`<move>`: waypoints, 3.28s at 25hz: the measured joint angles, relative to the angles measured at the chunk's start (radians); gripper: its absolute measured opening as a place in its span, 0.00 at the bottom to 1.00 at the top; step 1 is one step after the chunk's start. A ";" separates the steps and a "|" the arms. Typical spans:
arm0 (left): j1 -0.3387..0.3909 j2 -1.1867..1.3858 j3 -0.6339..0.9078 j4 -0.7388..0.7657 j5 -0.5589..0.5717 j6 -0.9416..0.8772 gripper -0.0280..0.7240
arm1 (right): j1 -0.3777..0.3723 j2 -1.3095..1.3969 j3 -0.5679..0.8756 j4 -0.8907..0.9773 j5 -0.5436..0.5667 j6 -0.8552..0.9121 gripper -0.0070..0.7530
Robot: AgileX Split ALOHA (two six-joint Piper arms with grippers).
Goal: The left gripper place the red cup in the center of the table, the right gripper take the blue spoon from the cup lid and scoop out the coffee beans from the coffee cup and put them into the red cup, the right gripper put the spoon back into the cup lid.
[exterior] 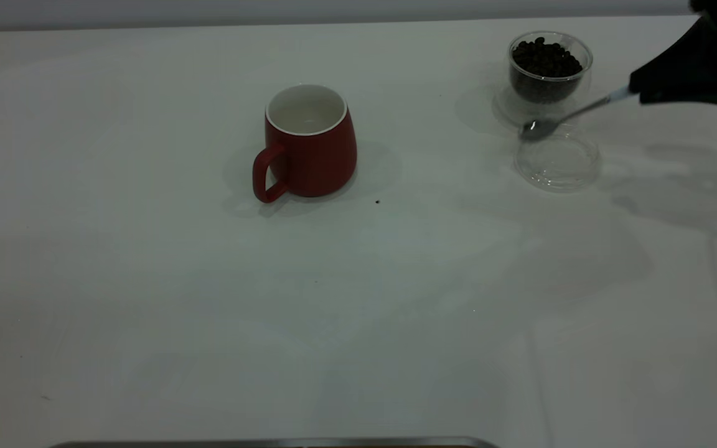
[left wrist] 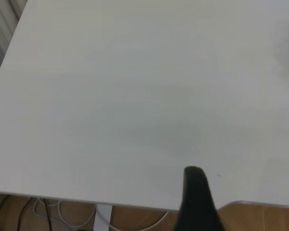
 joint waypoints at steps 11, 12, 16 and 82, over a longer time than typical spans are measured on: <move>0.000 0.000 0.000 0.000 0.000 0.000 0.82 | -0.064 0.149 0.000 0.160 -0.002 -0.088 0.15; 0.000 0.000 0.000 0.000 0.000 0.000 0.82 | -0.064 0.162 -0.003 0.178 -0.002 -0.095 0.15; 0.000 0.000 0.000 0.000 0.000 0.000 0.82 | -0.065 0.203 -0.005 0.290 0.011 -0.137 0.15; 0.000 0.000 0.000 0.000 0.000 0.004 0.82 | -0.024 -0.115 0.017 0.017 -0.237 -0.118 0.79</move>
